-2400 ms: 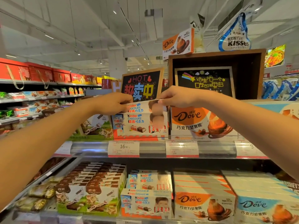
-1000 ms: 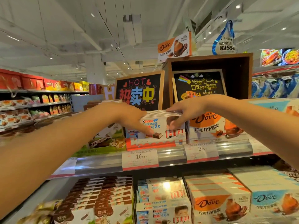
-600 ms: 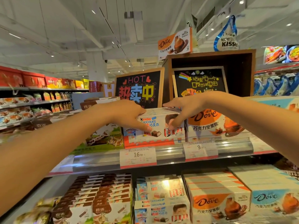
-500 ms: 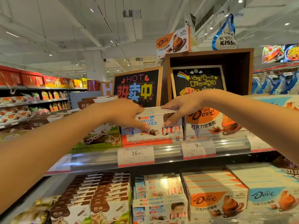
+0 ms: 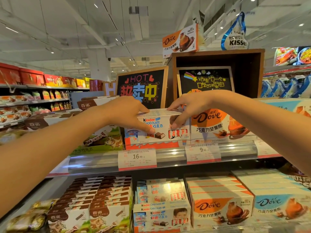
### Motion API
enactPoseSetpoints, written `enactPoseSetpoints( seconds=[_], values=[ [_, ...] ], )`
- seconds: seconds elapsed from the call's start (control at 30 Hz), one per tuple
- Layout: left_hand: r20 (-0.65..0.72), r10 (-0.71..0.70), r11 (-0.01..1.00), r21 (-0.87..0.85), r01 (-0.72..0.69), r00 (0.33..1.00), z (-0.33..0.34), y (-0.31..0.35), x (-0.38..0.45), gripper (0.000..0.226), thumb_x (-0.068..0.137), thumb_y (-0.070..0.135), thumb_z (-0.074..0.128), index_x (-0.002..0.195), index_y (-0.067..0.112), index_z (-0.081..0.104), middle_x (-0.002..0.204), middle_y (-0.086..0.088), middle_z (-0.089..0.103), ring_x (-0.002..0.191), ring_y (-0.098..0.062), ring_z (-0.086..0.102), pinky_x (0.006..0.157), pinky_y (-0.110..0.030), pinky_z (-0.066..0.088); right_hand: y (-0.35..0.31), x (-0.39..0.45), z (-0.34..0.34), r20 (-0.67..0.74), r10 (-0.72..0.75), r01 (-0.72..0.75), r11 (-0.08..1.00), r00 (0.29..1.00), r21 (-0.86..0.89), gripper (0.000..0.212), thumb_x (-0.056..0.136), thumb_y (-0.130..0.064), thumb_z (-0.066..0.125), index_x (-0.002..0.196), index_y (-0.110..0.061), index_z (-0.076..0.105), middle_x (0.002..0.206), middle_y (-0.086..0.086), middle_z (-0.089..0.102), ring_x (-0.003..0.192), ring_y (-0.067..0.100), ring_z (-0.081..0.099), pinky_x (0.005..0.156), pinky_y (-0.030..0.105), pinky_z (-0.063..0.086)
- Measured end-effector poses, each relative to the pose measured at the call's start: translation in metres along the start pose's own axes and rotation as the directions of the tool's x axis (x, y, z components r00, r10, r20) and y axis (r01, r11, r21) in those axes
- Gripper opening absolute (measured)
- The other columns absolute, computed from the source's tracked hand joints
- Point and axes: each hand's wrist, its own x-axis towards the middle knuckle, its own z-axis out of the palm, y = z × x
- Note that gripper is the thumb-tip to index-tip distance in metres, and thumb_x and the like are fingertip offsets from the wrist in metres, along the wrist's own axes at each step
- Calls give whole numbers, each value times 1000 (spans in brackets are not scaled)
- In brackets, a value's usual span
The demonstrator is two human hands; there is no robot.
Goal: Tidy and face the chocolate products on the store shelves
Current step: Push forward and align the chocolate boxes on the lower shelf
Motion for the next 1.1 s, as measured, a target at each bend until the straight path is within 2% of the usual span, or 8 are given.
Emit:
enactPoseSetpoints(
  seconds=[0.27,0.37,0.43,0.63,0.77,0.93,1.03,1.1],
  values=[
    [53,9,991,135,-16,999,1,2,-6,82,65,82,35,121,26,53,84,13,62,69,-4,55,57,-21,42,0,3,-3,54,13,-9,998,998,-69,75,69,-59,61,132,-22,47,127,-6,51,119,16,48,97,30,40],
    [-26,36,995,96,-33,999,-7,-1,-15,86,63,81,37,126,25,52,110,5,66,94,-12,60,78,-27,49,-3,6,-8,65,25,-17,992,998,-122,106,52,-74,51,142,-21,34,142,-5,40,130,18,38,105,32,33],
    [-134,1,998,58,7,991,-15,-6,-27,88,65,77,43,132,20,49,126,1,59,113,-16,54,94,-29,41,-8,8,-10,-1,-11,10,996,1000,-90,114,50,-79,45,146,-21,27,152,-3,29,138,18,29,113,36,24],
    [-337,-228,964,-209,163,913,-21,-43,-77,69,70,70,54,119,22,57,119,2,56,108,-12,49,95,-41,43,-43,30,-6,-278,-229,281,945,933,164,57,91,-49,42,139,-18,41,143,-2,42,127,11,40,101,24,30],
    [-104,-395,857,-399,326,913,-24,-67,-105,72,68,46,76,132,33,43,127,15,41,116,-4,36,97,-26,32,-78,54,5,-442,-227,385,869,868,310,49,94,-26,52,141,-20,36,144,-3,39,119,7,43,84,9,35],
    [76,-311,821,-481,308,947,-21,-93,-119,81,66,34,81,130,48,33,113,36,35,113,1,35,96,-24,36,-109,77,14,-454,-220,402,844,863,355,52,92,-29,55,140,-20,39,133,-4,43,116,7,42,89,20,39],
    [87,-242,801,-544,249,966,-13,-104,-122,81,70,32,79,135,45,32,126,29,36,118,1,37,97,-19,36,-120,89,21,-482,-173,369,862,859,348,33,93,-15,54,126,-16,54,117,-3,54,105,13,56,89,30,51],
    [95,-202,781,-585,219,975,-7,-110,-123,83,71,29,78,139,41,31,126,28,38,115,1,42,89,-6,37,-124,92,25,-532,-134,353,873,836,336,29,94,-9,52,122,-15,57,112,-3,55,101,15,58,86,24,51]
  ],
)
